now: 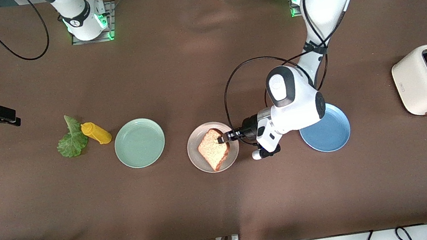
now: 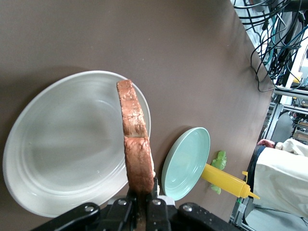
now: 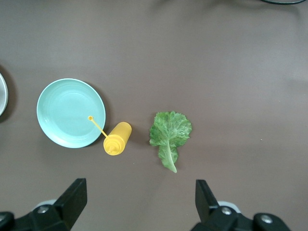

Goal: Make sandwich on beige plate with both arms
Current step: 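Lower the bread onto the beige plate and open the left gripper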

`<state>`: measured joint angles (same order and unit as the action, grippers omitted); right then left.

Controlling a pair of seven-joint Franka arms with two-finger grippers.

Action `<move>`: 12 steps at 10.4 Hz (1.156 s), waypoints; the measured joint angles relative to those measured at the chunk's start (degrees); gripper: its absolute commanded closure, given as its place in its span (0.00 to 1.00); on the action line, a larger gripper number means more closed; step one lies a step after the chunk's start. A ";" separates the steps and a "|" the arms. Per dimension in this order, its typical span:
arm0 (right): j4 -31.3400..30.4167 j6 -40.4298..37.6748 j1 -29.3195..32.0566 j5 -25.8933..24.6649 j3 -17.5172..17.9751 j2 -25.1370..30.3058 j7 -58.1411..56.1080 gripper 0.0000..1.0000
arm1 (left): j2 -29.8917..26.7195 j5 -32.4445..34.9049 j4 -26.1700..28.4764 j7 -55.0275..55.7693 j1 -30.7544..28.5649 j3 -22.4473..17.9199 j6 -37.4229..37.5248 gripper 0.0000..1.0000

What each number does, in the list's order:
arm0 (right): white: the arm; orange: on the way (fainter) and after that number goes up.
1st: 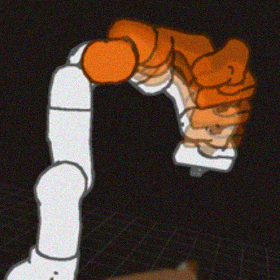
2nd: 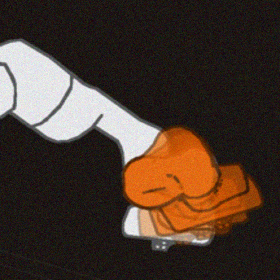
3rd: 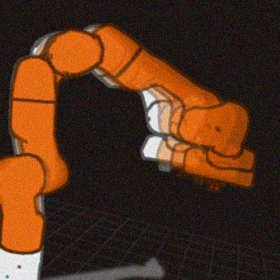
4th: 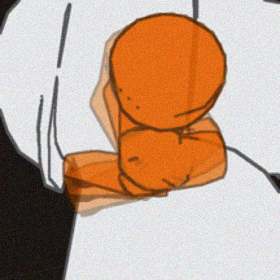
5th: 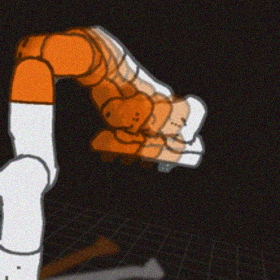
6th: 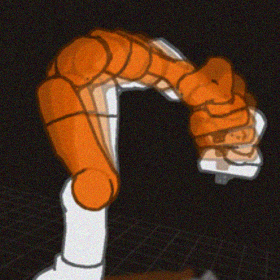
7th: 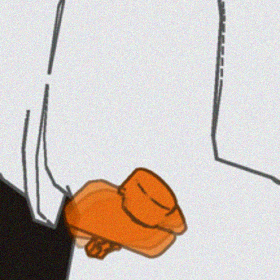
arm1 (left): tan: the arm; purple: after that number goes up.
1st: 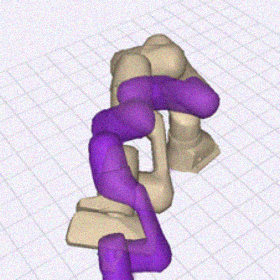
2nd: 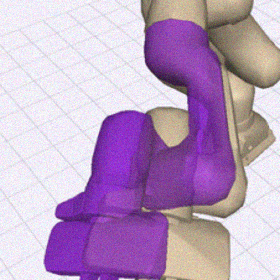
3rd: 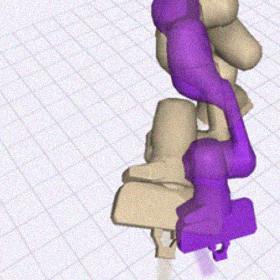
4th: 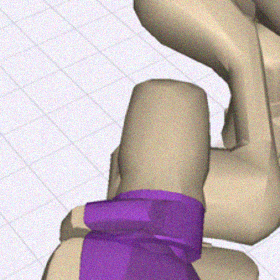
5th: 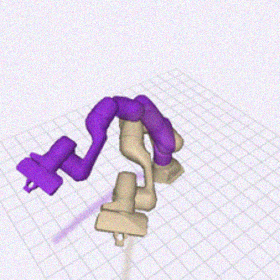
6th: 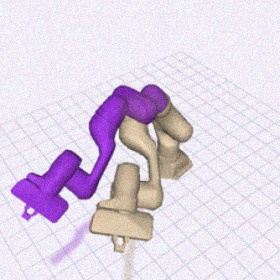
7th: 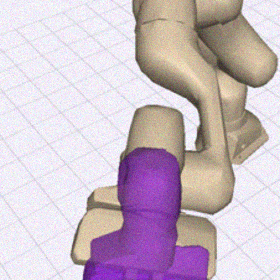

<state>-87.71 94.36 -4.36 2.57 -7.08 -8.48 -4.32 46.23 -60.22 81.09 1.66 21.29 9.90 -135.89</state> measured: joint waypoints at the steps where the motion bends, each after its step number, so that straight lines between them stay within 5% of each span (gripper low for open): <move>1: 0.00 0.00 0.01 0.00 0.00 0.00 0.00 0.00 | 0.65 -0.90 -0.01 -0.10 0.46 0.01 -0.02 1.00; 4: 0.00 0.00 0.02 0.00 -0.01 -0.04 0.00 0.00 | 1.03 -4.36 -0.09 -0.10 1.23 0.00 -0.06 1.00; 5: 0.00 0.00 0.03 0.00 -0.01 -0.04 0.00 0.00 | 1.05 -4.65 -0.09 -0.10 1.34 0.00 -0.06 0.84; 8: 0.00 0.00 0.03 0.00 -0.01 -0.04 0.00 0.00 | 1.25 -4.65 -0.09 -0.09 1.28 -0.68 -0.15 0.00; 12: 0.00 0.00 0.03 0.00 -0.01 -0.05 0.01 0.00 | 1.51 -4.67 -0.11 -0.04 -0.14 -1.36 -0.25 0.00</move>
<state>-87.71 94.36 -4.33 2.57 -7.09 -8.53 -4.31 47.74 -64.88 80.97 1.63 21.15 8.55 -136.14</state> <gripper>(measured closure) 0.000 0.286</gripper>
